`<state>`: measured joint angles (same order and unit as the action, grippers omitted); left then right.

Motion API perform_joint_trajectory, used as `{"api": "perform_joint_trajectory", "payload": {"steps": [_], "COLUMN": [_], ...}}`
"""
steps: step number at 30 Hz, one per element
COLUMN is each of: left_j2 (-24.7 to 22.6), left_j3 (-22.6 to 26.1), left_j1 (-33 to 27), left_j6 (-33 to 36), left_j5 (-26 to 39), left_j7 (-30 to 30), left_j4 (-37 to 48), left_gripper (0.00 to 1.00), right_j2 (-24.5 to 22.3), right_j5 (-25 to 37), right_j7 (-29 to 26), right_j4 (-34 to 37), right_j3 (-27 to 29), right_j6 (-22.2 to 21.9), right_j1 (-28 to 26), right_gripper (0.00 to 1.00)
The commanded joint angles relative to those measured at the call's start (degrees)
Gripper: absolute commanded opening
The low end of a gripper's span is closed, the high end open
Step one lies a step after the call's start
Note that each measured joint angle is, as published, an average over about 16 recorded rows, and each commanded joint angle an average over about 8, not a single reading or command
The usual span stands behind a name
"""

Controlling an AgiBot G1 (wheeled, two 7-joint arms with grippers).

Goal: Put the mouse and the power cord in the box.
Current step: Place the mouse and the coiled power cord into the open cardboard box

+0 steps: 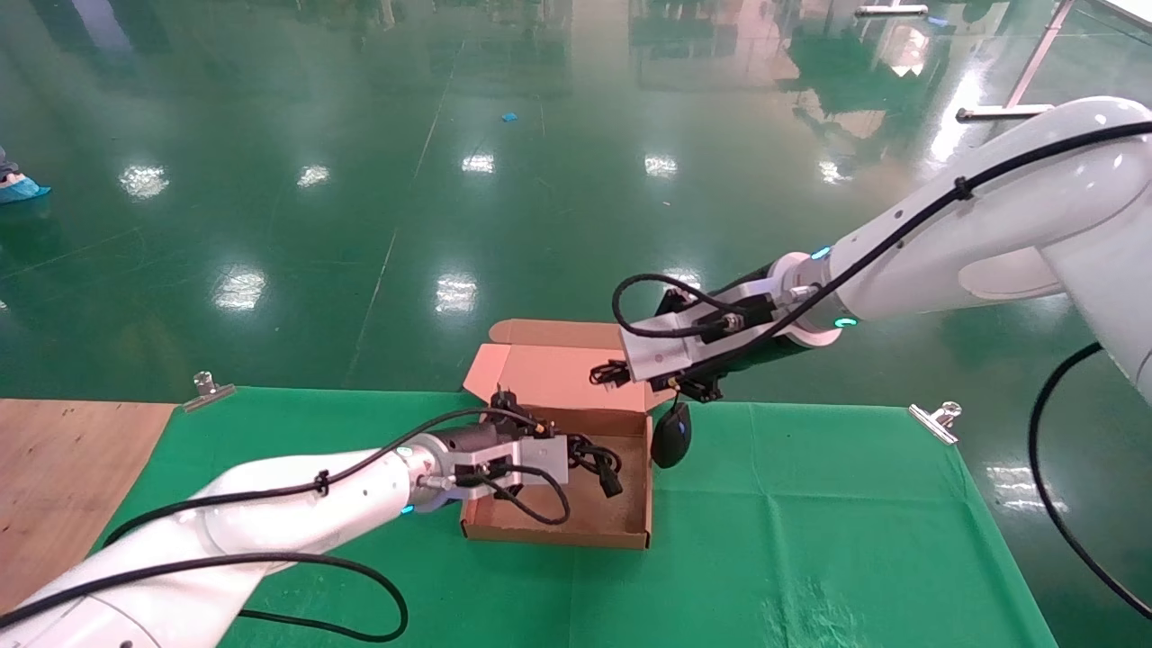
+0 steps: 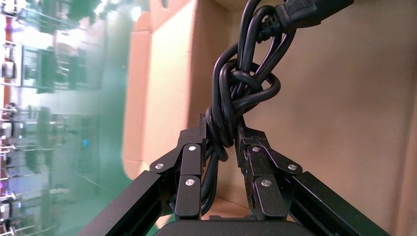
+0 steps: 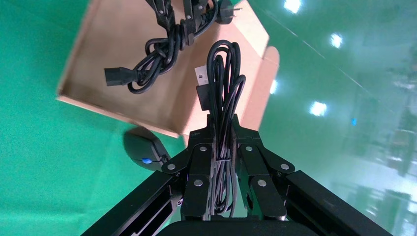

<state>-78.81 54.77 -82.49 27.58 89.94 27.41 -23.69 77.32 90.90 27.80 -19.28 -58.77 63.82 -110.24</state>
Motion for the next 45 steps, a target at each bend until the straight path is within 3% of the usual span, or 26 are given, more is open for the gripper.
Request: {"api": "perform_joint_trajectory", "payload": {"steps": [1,4,5,6,16,27,34,39,45], "left_j2": [0.0,0.1,0.1,0.1,0.3,1.7,5.6,10.7,16.3], "left_j3": [2.7,6.0,7.0,7.9,14.6,13.5,10.6,6.8,2.0], "left_j1": [0.3,-0.1,-0.2,-0.3,-1.4,-2.5,-2.4,-2.5,-2.5], "left_j6": [-0.9,-1.5,-1.6,-1.7,-3.4,-1.4,3.7,8.6,14.9], "left_j5": [0.1,0.6,0.6,0.5,-0.3,-8.5,-13.6,-19.0,-25.7], "left_j7": [-2.2,-5.4,-6.4,-7.3,-13.4,-11.8,-7.2,-3.5,1.9], "left_j4": [-0.4,-0.7,-0.9,-1.1,-3.0,-1.8,0.4,0.8,1.1], "left_gripper": [0.53,0.91,0.99,1.00,1.00,1.00,1.00,1.00,1.00], "right_j2": [0.0,0.0,0.1,0.1,0.3,0.7,1.1,1.2,1.3], "right_j5": [-0.7,-1.6,-1.9,-2.2,-4.0,-5.2,-5.7,-5.7,-6.2], "right_j7": [0.8,1.9,2.3,2.6,3.8,1.7,-0.4,-2.2,-4.9], "right_j4": [0.9,1.8,2.1,2.4,3.6,0.5,-3.5,-7.0,-10.2], "right_j3": [-0.1,-0.1,-0.2,-0.2,-1.0,-2.9,-5.0,-7.5,-11.4], "right_j6": [1.2,3.2,3.8,4.4,6.5,4.6,-3.6,-12.0,-18.1], "right_j1": [-0.1,-0.5,-0.7,-0.8,-1.5,-1.9,0.6,4.5,8.8], "right_gripper": [0.00,0.00,0.00,0.00,0.00,0.00,0.00,0.00,0.00]}}
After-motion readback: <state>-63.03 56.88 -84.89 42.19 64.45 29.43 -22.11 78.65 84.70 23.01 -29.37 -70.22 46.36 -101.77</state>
